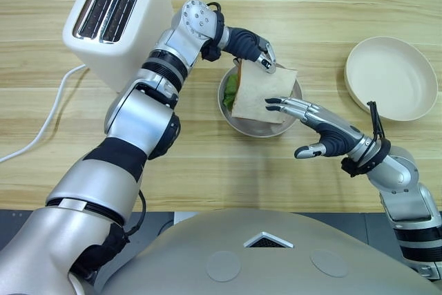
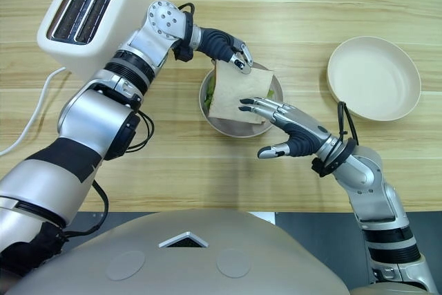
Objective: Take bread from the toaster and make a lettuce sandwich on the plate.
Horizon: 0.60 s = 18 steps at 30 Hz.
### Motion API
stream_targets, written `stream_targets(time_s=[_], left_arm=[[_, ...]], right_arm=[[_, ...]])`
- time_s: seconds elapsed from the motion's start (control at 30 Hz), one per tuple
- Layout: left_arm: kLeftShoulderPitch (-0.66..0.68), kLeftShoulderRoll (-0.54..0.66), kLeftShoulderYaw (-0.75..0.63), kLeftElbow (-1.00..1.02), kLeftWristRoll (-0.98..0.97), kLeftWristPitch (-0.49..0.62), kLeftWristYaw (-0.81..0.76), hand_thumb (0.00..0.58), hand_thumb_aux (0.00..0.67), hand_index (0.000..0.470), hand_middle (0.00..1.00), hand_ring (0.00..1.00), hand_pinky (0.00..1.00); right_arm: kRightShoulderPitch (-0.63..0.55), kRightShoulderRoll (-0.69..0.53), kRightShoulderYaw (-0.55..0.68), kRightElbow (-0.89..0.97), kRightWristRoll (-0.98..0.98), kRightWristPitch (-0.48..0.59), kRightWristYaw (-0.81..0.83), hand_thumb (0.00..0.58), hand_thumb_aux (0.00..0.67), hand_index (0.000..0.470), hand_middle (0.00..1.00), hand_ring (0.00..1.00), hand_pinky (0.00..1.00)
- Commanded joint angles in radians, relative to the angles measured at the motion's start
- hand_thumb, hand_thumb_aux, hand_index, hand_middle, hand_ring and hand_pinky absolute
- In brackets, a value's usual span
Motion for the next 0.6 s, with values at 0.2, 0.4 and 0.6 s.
stream_targets(time_s=[0.2, 0.4, 0.6], left_arm=[[0.015, 0.006, 0.004, 0.029, 0.042, -0.031, 0.043, 0.580, 0.670, 0.470, 1.00, 1.00, 1.00], [0.014, 0.003, 0.004, 0.048, 0.065, -0.043, 0.096, 0.580, 0.670, 0.470, 1.00, 1.00, 1.00], [0.016, -0.012, 0.003, 0.061, 0.076, -0.048, 0.123, 0.580, 0.670, 0.470, 1.00, 1.00, 1.00]], right_arm=[[0.080, -0.077, -0.217, -0.119, 0.193, 0.020, 0.072, 0.000, 0.000, 0.000, 0.00, 0.00, 0.00], [0.079, -0.068, -0.197, -0.144, 0.235, 0.029, 0.125, 0.000, 0.000, 0.000, 0.00, 0.00, 0.00], [-0.011, -0.010, -0.035, -0.058, 0.066, 0.041, 0.112, 0.000, 0.000, 0.000, 0.00, 0.00, 0.00]])
